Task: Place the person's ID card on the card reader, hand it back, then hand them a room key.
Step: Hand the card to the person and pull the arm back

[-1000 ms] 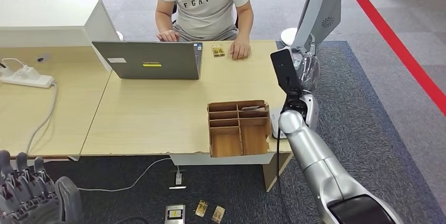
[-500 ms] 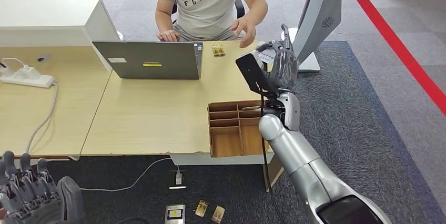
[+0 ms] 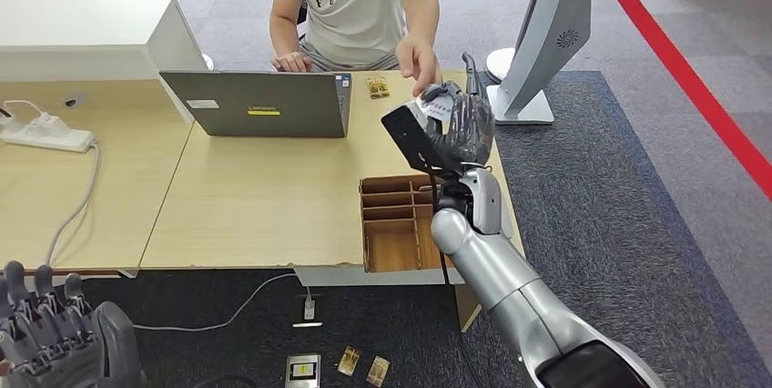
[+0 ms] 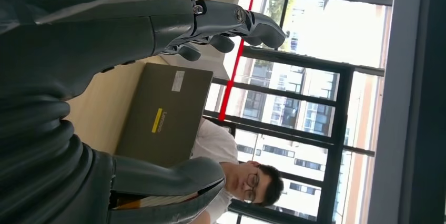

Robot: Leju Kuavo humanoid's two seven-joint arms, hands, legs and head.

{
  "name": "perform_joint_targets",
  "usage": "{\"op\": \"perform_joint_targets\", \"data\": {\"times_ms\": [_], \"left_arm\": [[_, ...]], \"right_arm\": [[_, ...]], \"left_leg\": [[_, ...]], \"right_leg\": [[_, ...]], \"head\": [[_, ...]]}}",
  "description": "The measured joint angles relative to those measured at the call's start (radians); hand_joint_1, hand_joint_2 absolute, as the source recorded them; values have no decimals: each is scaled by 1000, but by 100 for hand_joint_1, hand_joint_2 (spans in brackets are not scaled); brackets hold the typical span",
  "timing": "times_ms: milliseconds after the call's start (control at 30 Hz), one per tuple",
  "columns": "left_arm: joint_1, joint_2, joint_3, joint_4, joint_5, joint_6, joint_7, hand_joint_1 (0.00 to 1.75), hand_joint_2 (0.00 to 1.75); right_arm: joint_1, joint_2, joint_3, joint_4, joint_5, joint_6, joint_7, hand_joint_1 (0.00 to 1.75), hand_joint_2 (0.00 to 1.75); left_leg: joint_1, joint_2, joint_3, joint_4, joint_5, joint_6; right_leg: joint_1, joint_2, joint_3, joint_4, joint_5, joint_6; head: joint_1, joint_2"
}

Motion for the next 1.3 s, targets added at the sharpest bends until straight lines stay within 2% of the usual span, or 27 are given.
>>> {"op": "perform_joint_targets", "data": {"times_ms": [300,333,433,467,700,867,1033,1167,1300], "left_arm": [[-71,3,3,-17,125,0,0,0,175],[-77,4,3,-18,132,0,0,0,175],[-91,8,3,-22,146,0,0,0,175],[-95,9,3,-23,149,0,0,0,175],[-111,12,3,-27,153,0,0,0,175],[-110,12,4,-27,131,0,0,0,175],[-107,12,4,-32,127,0,0,0,175],[-100,13,3,-44,117,0,0,0,175],[-87,15,2,-57,80,0,0,0,175]], "right_arm": [[34,-35,9,-18,84,3,106,175,175],[38,-41,9,-23,90,4,114,152,175],[50,-56,9,-34,102,5,131,21,175],[54,-60,9,-38,105,6,135,0,175],[78,-78,9,-55,119,15,148,0,175],[84,-78,8,-58,72,35,118,0,175],[105,-114,-1,-132,-37,127,86,0,175],[179,-176,-21,-269,-101,237,98,0,175],[257,-214,-33,-377,-128,312,90,0,175]], "left_leg": [[0,0,0,0,0,0],[0,0,0,0,0,0],[0,0,0,0,0,0],[0,0,0,0,0,0],[0,0,0,0,0,0],[0,0,0,0,0,0],[0,0,0,0,0,0],[0,0,0,0,-1,0],[0,1,0,0,-1,1]], "right_leg": [[0,0,0,0,0,0],[0,0,0,0,0,0],[0,0,0,0,0,0],[0,0,0,0,0,0],[0,0,0,0,0,0],[0,0,0,0,0,0],[0,0,0,-1,0,0],[0,0,0,-1,0,0],[0,0,-1,-1,0,0]], "head": [[0,0],[0,0],[0,0],[0,0],[0,0],[0,0],[0,0],[0,0],[0,0]]}}
